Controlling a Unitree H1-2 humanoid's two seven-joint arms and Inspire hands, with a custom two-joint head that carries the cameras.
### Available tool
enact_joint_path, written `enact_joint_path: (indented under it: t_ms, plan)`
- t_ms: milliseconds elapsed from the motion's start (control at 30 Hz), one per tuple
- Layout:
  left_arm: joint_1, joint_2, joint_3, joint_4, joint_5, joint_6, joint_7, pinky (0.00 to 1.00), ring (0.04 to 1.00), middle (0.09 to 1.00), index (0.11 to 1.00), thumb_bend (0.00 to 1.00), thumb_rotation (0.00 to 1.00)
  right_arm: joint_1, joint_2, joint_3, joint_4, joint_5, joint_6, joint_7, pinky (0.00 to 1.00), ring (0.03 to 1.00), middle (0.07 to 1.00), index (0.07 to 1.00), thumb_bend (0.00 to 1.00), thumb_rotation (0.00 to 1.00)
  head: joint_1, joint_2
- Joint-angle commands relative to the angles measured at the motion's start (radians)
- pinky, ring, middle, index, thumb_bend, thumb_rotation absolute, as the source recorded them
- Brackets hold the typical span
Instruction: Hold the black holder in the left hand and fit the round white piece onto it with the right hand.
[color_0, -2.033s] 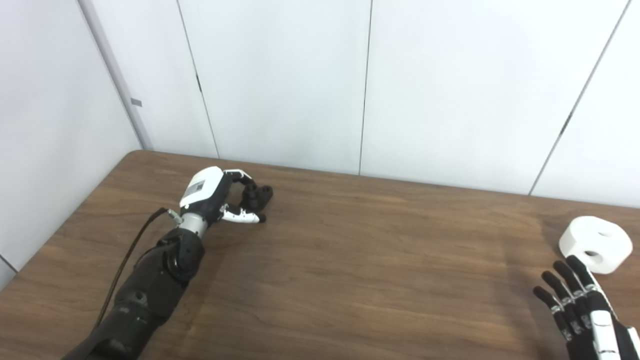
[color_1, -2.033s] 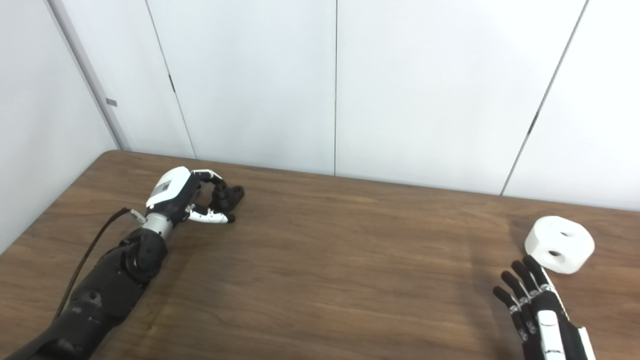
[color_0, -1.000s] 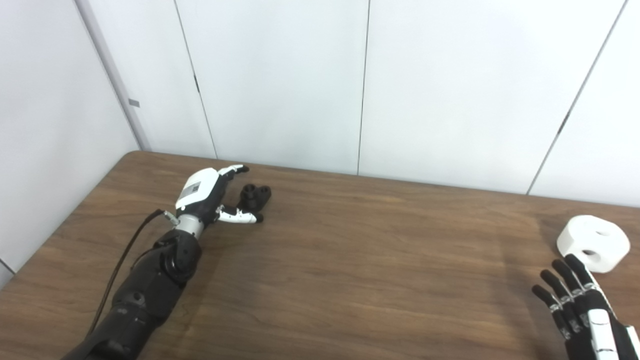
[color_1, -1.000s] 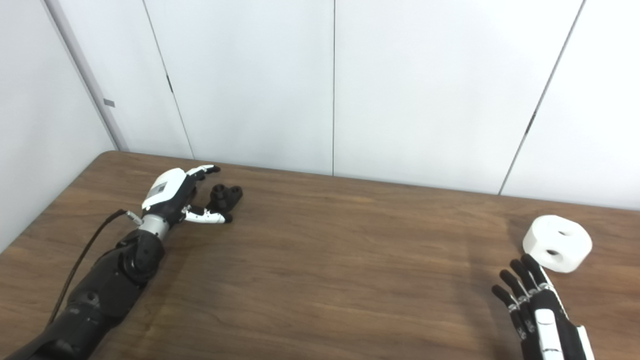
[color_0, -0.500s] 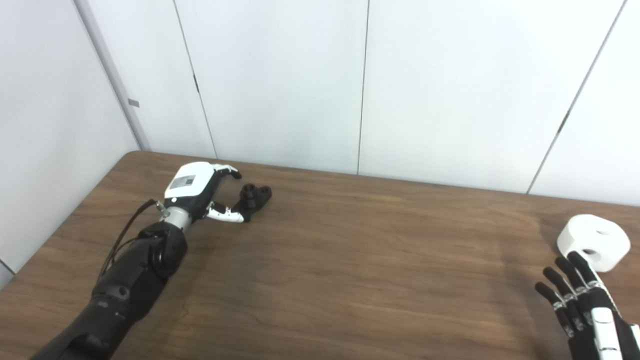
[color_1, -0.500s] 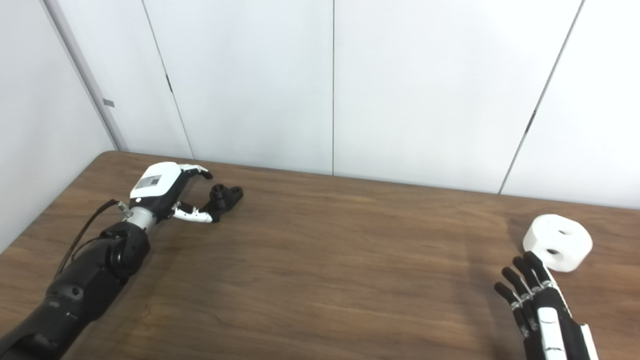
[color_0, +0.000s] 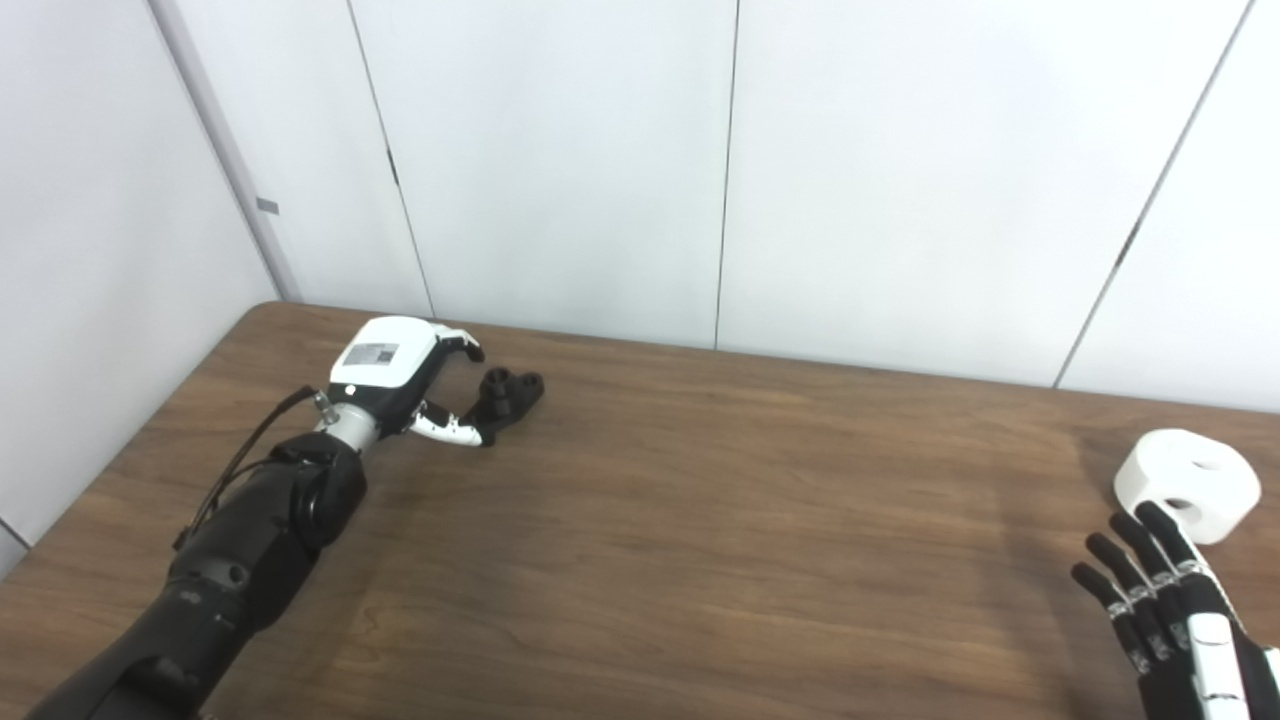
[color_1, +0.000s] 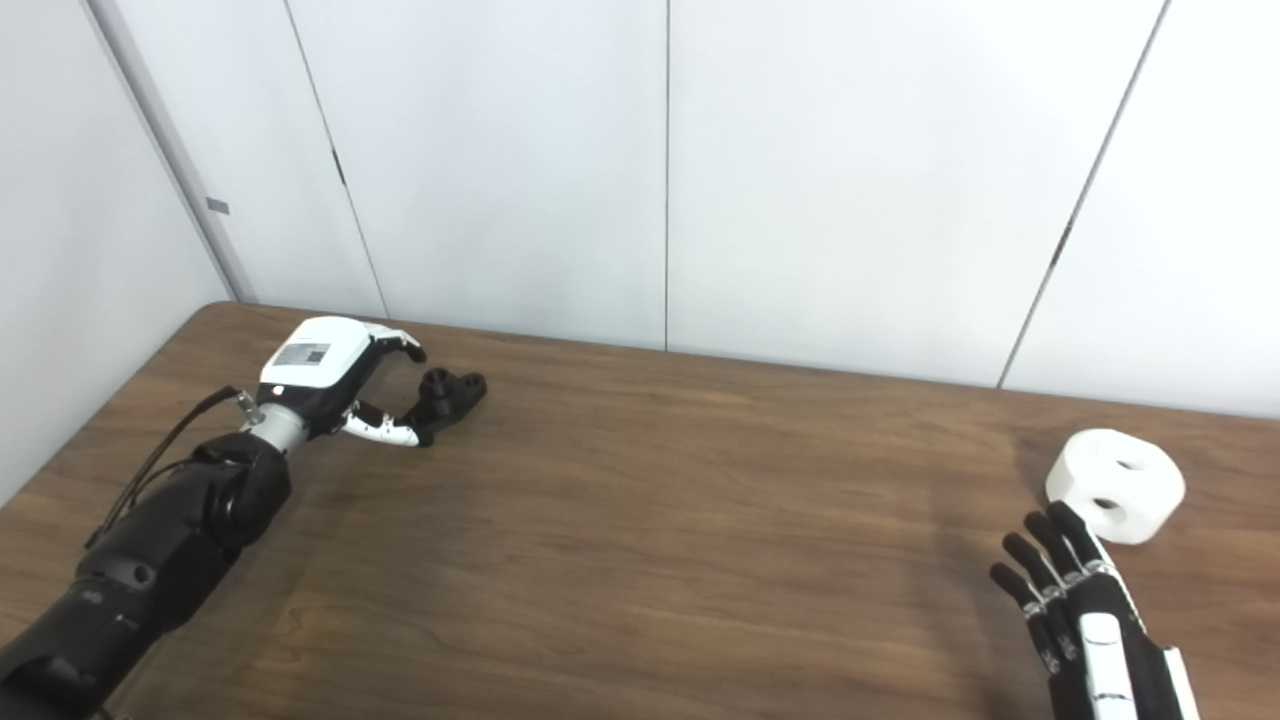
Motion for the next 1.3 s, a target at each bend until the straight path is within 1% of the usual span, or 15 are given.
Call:
enact_joint_path:
  t_ms: [0, 233, 267, 367, 467, 633, 700, 800, 933, 1000, 1133, 1267]
  plan:
    - [-0.041, 0.030, 0.011, -0.021, -0.002, -0.024, 0.020, 0.84, 0.834, 0.782, 0.713, 1.00, 0.35, -0.017, -0.002, -0.004, -0.045, 0.011, -0.021, -0.002, 0.84, 0.877, 0.896, 0.878, 0.33, 0.74, 0.000, 0.000]
    - [-0.044, 0.022, 0.010, -0.014, -0.005, -0.033, 0.014, 0.85, 0.838, 0.785, 0.713, 1.00, 0.34, -0.019, -0.003, -0.004, -0.052, -0.004, -0.019, -0.009, 0.83, 0.873, 0.899, 0.883, 0.34, 0.74, -0.003, 0.006]
    - [-0.044, 0.021, 0.012, -0.015, -0.009, -0.032, 0.010, 0.84, 0.834, 0.781, 0.709, 1.00, 0.33, -0.019, -0.003, -0.004, -0.053, -0.007, -0.018, -0.010, 0.82, 0.873, 0.899, 0.883, 0.34, 0.74, -0.010, 0.007]
    - [-0.040, 0.018, 0.019, -0.023, -0.019, -0.028, 0.004, 0.85, 0.833, 0.776, 0.698, 1.00, 0.36, -0.020, -0.004, -0.002, -0.057, -0.008, -0.016, -0.008, 0.84, 0.876, 0.898, 0.877, 0.36, 0.74, -0.026, 0.010]
    - [-0.034, 0.013, 0.028, -0.026, -0.033, -0.028, 0.001, 0.85, 0.834, 0.774, 0.687, 1.00, 0.34, -0.019, -0.001, 0.000, -0.061, -0.005, -0.013, -0.007, 0.83, 0.879, 0.900, 0.876, 0.37, 0.73, -0.037, 0.010]
    - [-0.024, 0.000, 0.036, -0.050, -0.043, -0.002, -0.023, 0.85, 0.841, 0.779, 0.686, 1.00, 0.33, -0.019, -0.007, 0.001, -0.057, 0.003, -0.021, 0.005, 0.82, 0.883, 0.907, 0.887, 0.36, 0.73, -0.039, 0.014]
    - [-0.025, -0.005, 0.035, -0.053, -0.038, 0.002, -0.022, 0.85, 0.841, 0.778, 0.683, 1.00, 0.31, -0.019, -0.007, 0.000, -0.063, 0.002, -0.015, 0.001, 0.82, 0.880, 0.905, 0.885, 0.35, 0.73, -0.038, 0.014]
    - [-0.035, -0.006, 0.032, -0.037, -0.029, -0.010, -0.003, 0.84, 0.836, 0.771, 0.676, 1.00, 0.28, -0.021, -0.005, -0.002, -0.066, 0.003, -0.010, -0.004, 0.83, 0.881, 0.904, 0.883, 0.34, 0.73, -0.038, 0.014]
    - [-0.040, -0.007, 0.038, -0.026, -0.038, -0.027, 0.011, 0.84, 0.830, 0.763, 0.660, 1.00, 0.29, -0.021, -0.004, -0.004, -0.065, 0.002, -0.009, -0.007, 0.82, 0.873, 0.897, 0.878, 0.34, 0.73, -0.038, 0.014]
    - [-0.041, -0.009, 0.042, -0.023, -0.039, -0.031, 0.019, 0.83, 0.818, 0.749, 0.634, 1.00, 0.25, -0.020, -0.003, -0.003, -0.066, -0.006, -0.012, -0.009, 0.83, 0.875, 0.899, 0.881, 0.34, 0.73, -0.038, 0.014]
    - [-0.045, -0.008, 0.041, -0.017, -0.040, -0.045, 0.026, 0.82, 0.811, 0.734, 0.560, 0.96, 0.19, -0.020, -0.005, -0.004, -0.065, -0.001, -0.011, -0.006, 0.84, 0.883, 0.904, 0.887, 0.34, 0.74, -0.034, 0.015]
    - [-0.043, -0.007, 0.042, -0.021, -0.044, -0.062, 0.031, 0.82, 0.803, 0.720, 0.524, 0.94, 0.12, -0.019, -0.004, -0.006, -0.075, -0.003, -0.003, -0.011, 0.84, 0.883, 0.903, 0.885, 0.35, 0.75, -0.033, 0.017]
